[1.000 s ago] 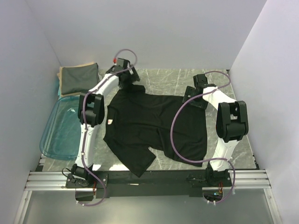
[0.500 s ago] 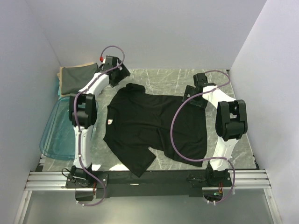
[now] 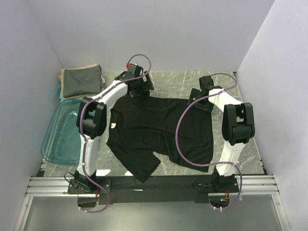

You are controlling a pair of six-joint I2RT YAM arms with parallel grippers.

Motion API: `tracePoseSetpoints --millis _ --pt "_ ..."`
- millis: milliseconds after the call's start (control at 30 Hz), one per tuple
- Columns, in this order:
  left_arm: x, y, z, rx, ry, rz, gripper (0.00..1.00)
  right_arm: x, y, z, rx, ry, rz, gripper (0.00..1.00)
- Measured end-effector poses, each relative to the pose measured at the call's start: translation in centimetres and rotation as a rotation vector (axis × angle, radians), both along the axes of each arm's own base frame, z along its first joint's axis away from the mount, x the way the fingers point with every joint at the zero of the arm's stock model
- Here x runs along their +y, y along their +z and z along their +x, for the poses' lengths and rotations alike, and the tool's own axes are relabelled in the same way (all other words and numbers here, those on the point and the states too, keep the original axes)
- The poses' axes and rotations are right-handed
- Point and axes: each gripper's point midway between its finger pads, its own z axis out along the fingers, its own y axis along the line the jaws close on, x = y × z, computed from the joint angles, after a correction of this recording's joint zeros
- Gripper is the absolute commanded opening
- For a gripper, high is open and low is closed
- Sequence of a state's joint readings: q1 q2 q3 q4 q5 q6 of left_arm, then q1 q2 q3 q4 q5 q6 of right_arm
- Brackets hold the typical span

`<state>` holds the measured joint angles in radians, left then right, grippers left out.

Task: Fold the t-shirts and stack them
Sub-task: Flatten the tshirt out

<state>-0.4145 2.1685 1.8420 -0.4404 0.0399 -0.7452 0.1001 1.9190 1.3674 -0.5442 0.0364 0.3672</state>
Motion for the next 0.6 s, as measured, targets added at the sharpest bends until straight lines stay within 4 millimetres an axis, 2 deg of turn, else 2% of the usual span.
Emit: tracePoseSetpoints --millis 200,333,467,600 --pt "1.2 -3.4 -0.9 0.074 0.003 0.013 0.99 0.0 -0.2 -0.1 -0.001 0.003 0.0 1.0" --pt "1.5 -4.6 0.4 0.072 0.022 0.026 1.0 0.0 -0.5 -0.2 0.001 0.004 0.002 1.0" --pt "1.1 -5.0 5.0 -0.006 0.062 0.028 0.99 0.0 -0.6 -0.3 0.0 0.004 0.003 1.0" --pt "1.4 -4.0 10.4 -0.11 0.103 -0.037 0.99 0.0 -0.8 -0.4 0.004 0.004 0.002 1.0"
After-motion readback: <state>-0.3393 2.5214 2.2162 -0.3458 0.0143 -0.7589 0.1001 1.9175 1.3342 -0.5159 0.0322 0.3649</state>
